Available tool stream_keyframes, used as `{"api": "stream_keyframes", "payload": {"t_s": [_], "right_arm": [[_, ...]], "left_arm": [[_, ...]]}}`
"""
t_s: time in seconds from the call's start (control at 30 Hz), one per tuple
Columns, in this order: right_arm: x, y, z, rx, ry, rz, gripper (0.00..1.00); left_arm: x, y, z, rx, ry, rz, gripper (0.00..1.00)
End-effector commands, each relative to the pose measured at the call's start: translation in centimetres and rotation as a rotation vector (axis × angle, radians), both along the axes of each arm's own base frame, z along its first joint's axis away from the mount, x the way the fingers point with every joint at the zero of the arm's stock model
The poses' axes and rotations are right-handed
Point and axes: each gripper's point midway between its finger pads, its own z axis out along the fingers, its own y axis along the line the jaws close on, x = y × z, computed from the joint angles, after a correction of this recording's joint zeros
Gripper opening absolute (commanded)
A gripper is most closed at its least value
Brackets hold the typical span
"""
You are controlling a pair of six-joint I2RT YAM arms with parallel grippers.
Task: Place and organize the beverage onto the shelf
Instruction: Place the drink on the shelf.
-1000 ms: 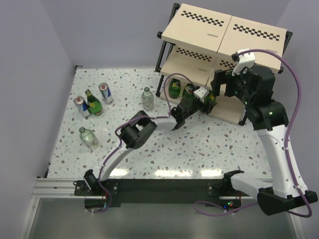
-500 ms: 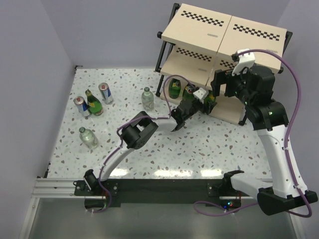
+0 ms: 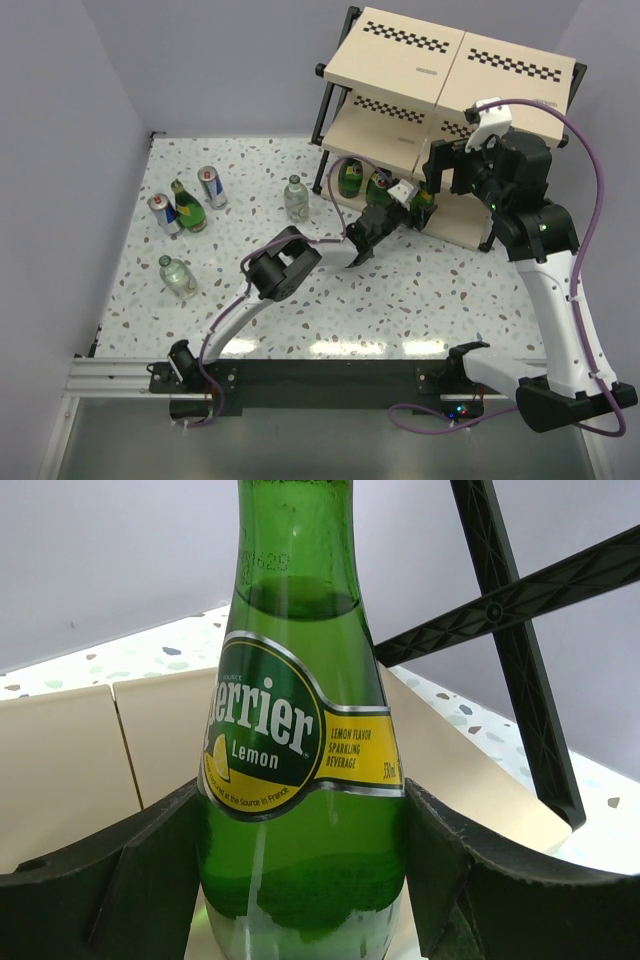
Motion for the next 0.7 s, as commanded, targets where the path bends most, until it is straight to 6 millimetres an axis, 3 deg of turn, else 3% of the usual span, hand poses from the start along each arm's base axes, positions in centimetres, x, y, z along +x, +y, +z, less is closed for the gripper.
{"api": "stream_keyframes", "payload": {"t_s": [0.0,0.67], "right_arm": [[0.17,0.17,0.76,0.012,-0.033,0.007,0.99],[0.14,0.14,0.61,0.012,-0.033,0.006,0.99]], "left_arm": [[0.39,-0.35,2.58,-0.066,-0.057,0.022,0.47],[0.69,-1.05,1.73,-0.059,-0.035,0.026,0.79]]}}
